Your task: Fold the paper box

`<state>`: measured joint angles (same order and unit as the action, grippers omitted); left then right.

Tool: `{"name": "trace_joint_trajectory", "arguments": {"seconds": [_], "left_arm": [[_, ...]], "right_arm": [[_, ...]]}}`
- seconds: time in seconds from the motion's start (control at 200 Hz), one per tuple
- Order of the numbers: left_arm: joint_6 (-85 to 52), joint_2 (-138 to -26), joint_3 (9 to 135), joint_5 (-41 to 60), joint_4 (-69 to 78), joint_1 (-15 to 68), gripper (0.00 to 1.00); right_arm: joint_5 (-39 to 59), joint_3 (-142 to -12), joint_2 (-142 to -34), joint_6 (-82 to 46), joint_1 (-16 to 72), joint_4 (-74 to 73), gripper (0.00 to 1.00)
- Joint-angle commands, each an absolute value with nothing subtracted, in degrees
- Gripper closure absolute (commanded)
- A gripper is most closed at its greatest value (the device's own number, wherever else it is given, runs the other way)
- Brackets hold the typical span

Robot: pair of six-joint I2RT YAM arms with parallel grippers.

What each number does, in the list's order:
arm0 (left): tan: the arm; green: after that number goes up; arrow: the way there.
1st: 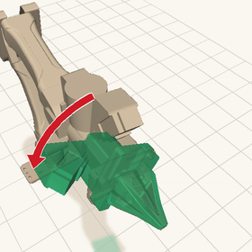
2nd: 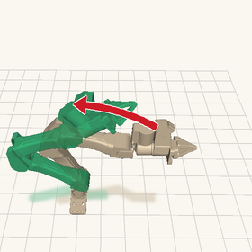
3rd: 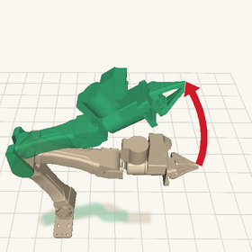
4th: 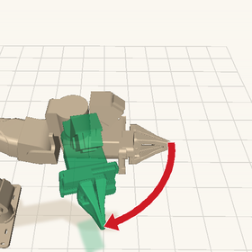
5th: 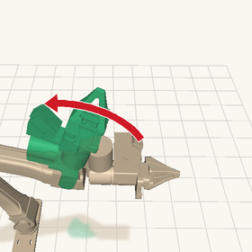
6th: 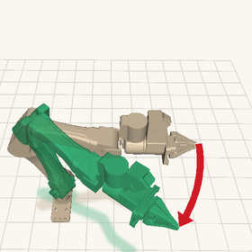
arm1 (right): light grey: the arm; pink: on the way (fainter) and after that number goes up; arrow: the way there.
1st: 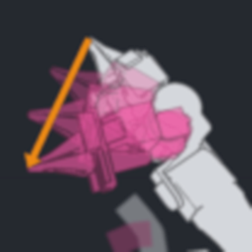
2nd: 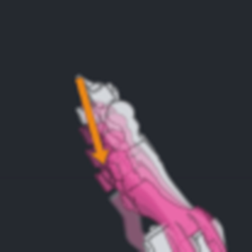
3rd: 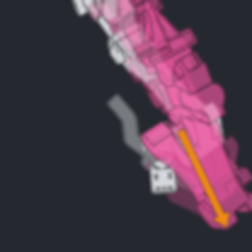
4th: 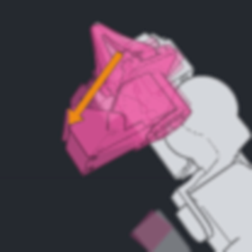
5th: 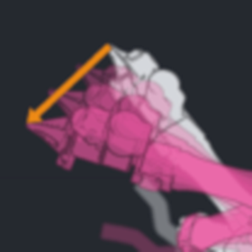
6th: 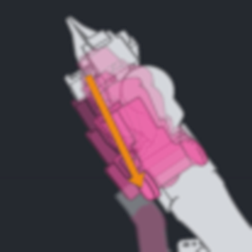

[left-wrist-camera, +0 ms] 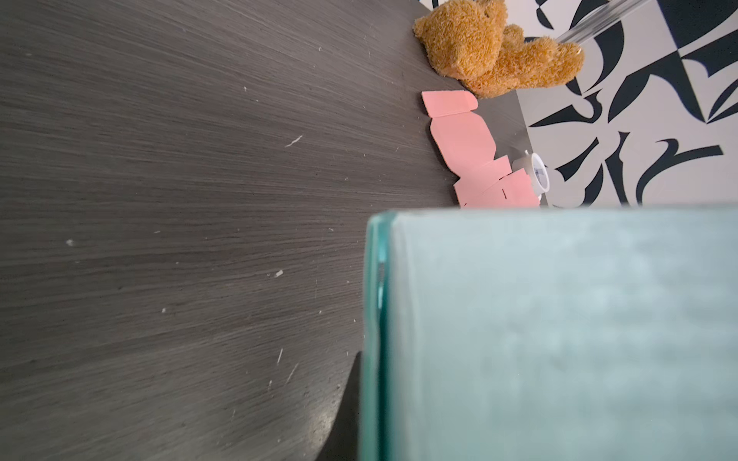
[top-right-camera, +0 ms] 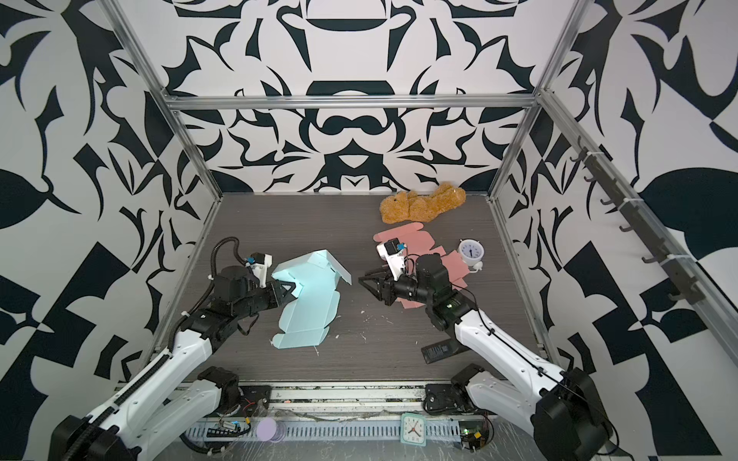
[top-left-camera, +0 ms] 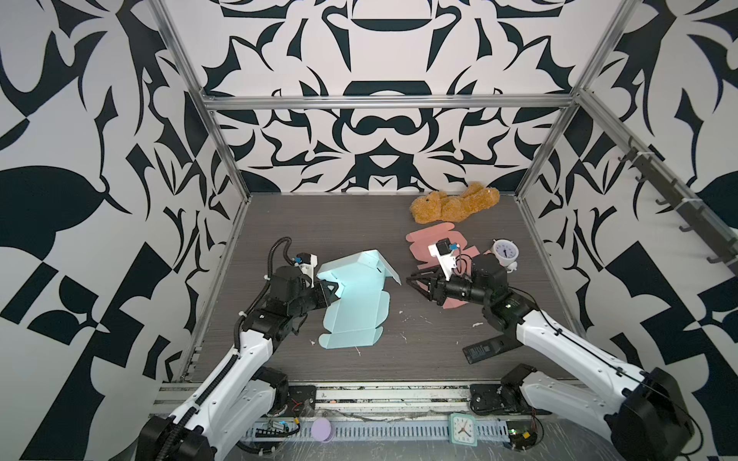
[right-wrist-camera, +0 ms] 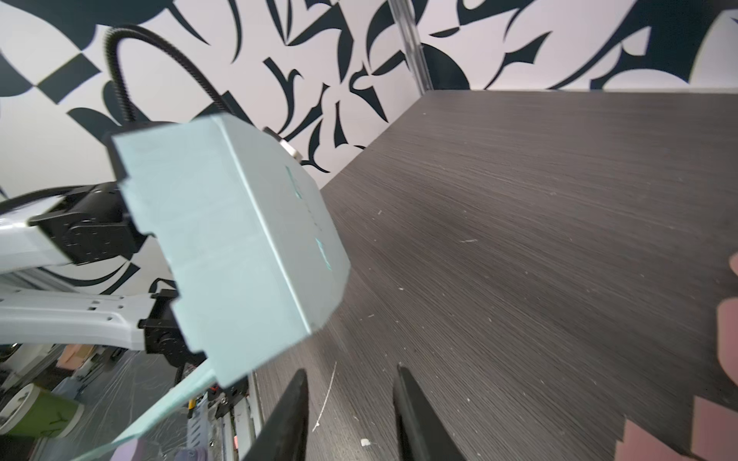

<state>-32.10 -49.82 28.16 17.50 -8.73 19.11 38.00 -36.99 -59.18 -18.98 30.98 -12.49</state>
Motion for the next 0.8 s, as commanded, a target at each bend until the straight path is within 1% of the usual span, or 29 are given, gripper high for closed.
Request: {"name": "trace_joint_trajectory", "arguments": {"seconds": [0.0, 0.155, 0.385, 0.505, 0.57, 0.76, 0.795], "left_arm": [[-28.9, -50.5, 30.3, 20.0, -11.0, 18.9, 0.93], [-27.3, -52.0, 31.1, 22.4, -11.4, 19.0, 0.93], [-26.6, -54.9, 31.7, 23.1, -11.5, 19.0, 0.92], [-26.6, -56.1, 32.0, 23.9, -10.9, 19.0, 0.92], [-26.5, -56.4, 32.2, 24.0, -10.9, 19.0, 0.92], [-26.3, -56.7, 32.1, 24.0, -10.8, 19.0, 0.92], [-26.3, -56.8, 32.1, 23.9, -10.7, 19.0, 0.92]], "right_arm": [[44.4, -41.3, -60.1, -17.1, 31.1, -13.7, 0.61], [45.9, -43.1, -62.7, -16.5, 31.0, -13.6, 0.61], [52.3, -45.1, -66.2, -15.8, 32.6, -14.4, 0.62], [52.1, -46.1, -68.4, -14.2, 34.3, -12.3, 0.62], [51.6, -46.3, -69.0, -14.1, 34.6, -12.1, 0.64], [50.6, -47.4, -70.0, -13.3, 35.1, -11.4, 0.75], [50.6, -47.6, -70.2, -13.2, 35.2, -11.2, 0.76]]}}
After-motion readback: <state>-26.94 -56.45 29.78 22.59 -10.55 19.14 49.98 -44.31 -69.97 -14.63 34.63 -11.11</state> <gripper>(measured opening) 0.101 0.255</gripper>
